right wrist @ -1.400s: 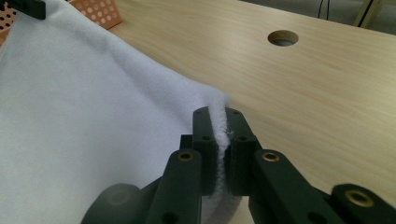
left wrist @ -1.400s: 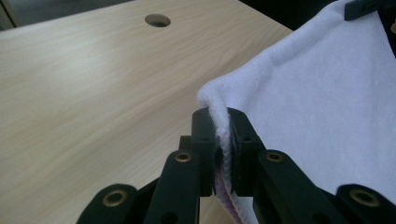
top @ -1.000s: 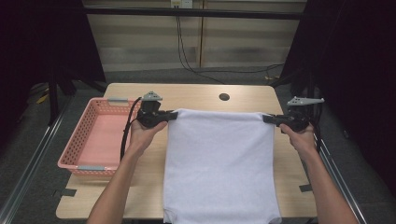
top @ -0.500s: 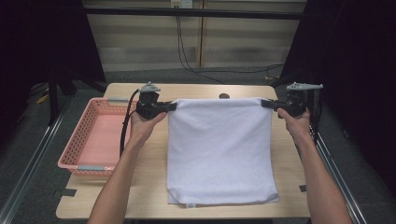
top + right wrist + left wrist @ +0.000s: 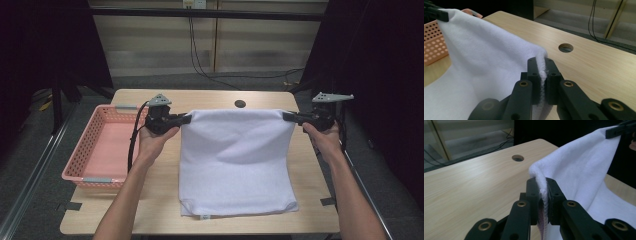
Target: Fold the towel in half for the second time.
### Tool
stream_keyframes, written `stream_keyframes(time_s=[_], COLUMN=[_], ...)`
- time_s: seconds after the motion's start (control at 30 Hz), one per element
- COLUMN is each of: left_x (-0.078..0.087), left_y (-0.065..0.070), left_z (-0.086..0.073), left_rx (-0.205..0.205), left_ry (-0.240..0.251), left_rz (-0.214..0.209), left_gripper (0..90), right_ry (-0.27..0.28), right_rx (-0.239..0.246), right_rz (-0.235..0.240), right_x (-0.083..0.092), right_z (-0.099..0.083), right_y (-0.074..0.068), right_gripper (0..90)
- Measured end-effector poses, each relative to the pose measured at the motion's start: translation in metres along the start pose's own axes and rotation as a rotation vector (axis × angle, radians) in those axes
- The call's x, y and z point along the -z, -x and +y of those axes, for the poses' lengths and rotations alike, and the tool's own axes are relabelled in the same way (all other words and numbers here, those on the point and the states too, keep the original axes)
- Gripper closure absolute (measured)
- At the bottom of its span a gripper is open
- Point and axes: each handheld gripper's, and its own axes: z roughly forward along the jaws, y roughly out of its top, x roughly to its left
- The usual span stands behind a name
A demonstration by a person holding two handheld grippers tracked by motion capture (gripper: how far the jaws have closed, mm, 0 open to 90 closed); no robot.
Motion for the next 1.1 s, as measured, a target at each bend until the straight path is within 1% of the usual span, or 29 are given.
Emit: stream_keyframes(time_s=[0.03, 0.07, 0.1, 0.13, 0.2, 0.23, 0.3, 0.4, 0.43, 0.47, 0.5, 0.57, 0.6, 0.63, 0.7, 0.77, 0.8, 0.87, 0.9, 0.93, 0.97, 1.03, 1.07, 1.1], left_x=[0.001, 0.001, 0.002, 0.003, 0.004, 0.005, 0.005, 0.007, 0.008, 0.009, 0.011, 0.015, 0.017, 0.02, 0.024, 0.028, 0.03, 0.034, 0.035, 0.037, 0.037, 0.038, 0.038, 0.037], left_y=[0.001, 0.001, 0.002, 0.002, 0.002, 0.004, 0.004, 0.005, 0.006, 0.007, 0.009, 0.011, 0.013, 0.017, 0.023, 0.031, 0.034, 0.039, 0.042, 0.046, 0.051, 0.062, 0.064, 0.064], left_z=[-0.001, -0.002, -0.004, -0.006, -0.008, -0.009, -0.009, -0.011, -0.012, -0.013, -0.015, -0.018, -0.02, -0.022, -0.026, -0.032, -0.036, -0.045, -0.05, -0.055, -0.061, -0.073, -0.079, -0.085], left_rx=[-0.006, -0.003, 0.003, 0.003, 0.012, 0.004, -0.002, 0.004, 0.002, -0.008, -0.006, 0.011, 0.002, -0.004, -0.002, -0.031, -0.031, -0.031, -0.027, -0.009, 0.011, -0.018, -0.028, -0.026], left_ry=[-0.008, -0.009, -0.011, -0.007, 0.003, 0.003, 0.003, 0.023, 0.024, 0.021, 0.02, 0.007, 0.001, 0.007, 0.018, 0.008, 0.008, 0.004, 0.006, 0.0, -0.011, -0.034, -0.054, -0.066], left_rz=[0.008, 0.003, 0.007, 0.009, -0.003, 0.001, 0.004, 0.009, 0.002, 0.005, 0.001, -0.018, -0.015, -0.02, -0.045, -0.043, -0.054, -0.055, -0.063, -0.056, -0.059, -0.052, -0.053, -0.067], left_gripper=[82.4, 82.4, 82.4, 82.3, 82.3, 82.4, 82.3, 82.4, 82.4, 82.2, 82.0, 81.6, 81.6, 81.6, 81.7, 81.7, 81.7, 81.7, 81.6, 81.6, 81.6, 81.5, 81.5, 81.5], right_ry=[-0.006, -0.007, -0.005, -0.005, 0.001, 0.005, 0.015, 0.036, 0.047, 0.049, 0.048, 0.043, 0.04, 0.039, 0.041, 0.039, 0.039, 0.034, 0.033, 0.029, 0.021, -0.003, -0.016, -0.033], right_rx=[0.007, 0.008, 0.013, 0.012, 0.009, 0.007, 0.005, -0.005, -0.002, 0.008, 0.015, 0.024, 0.026, 0.02, 0.019, 0.021, 0.023, 0.027, 0.026, 0.018, 0.018, 0.014, 0.014, 0.014], right_rz=[0.002, 0.006, 0.006, 0.011, 0.009, 0.014, 0.016, 0.025, 0.038, 0.043, 0.05, 0.06, 0.061, 0.07, 0.084, 0.099, 0.1, 0.116, 0.116, 0.121, 0.133, 0.133, 0.143, 0.148], right_x=[0.003, 0.005, 0.007, 0.009, 0.011, 0.011, 0.009, 0.003, 0.002, 0.001, 0.001, 0.003, 0.005, 0.007, 0.012, 0.016, 0.018, 0.022, 0.024, 0.026, 0.027, 0.029, 0.03, 0.03], right_z=[-0.001, -0.003, -0.005, -0.007, -0.011, -0.013, -0.015, -0.014, -0.014, -0.013, -0.013, -0.014, -0.014, -0.016, -0.02, -0.026, -0.03, -0.038, -0.042, -0.047, -0.052, -0.064, -0.07, -0.077], right_y=[-0.002, -0.003, -0.004, -0.004, -0.004, -0.003, -0.003, -0.003, -0.005, -0.007, -0.01, -0.014, -0.017, -0.019, -0.023, -0.027, -0.029, -0.034, -0.036, -0.038, -0.04, -0.044, -0.045, -0.047], right_gripper=[85.4, 85.3, 85.3, 85.3, 85.1, 85.1, 85.0, 84.8, 84.7, 84.4, 84.4, 84.4, 84.4, 84.4, 84.5, 84.4, 84.4, 84.3, 84.2, 83.9, 83.5, 82.8, 82.6, 81.8])
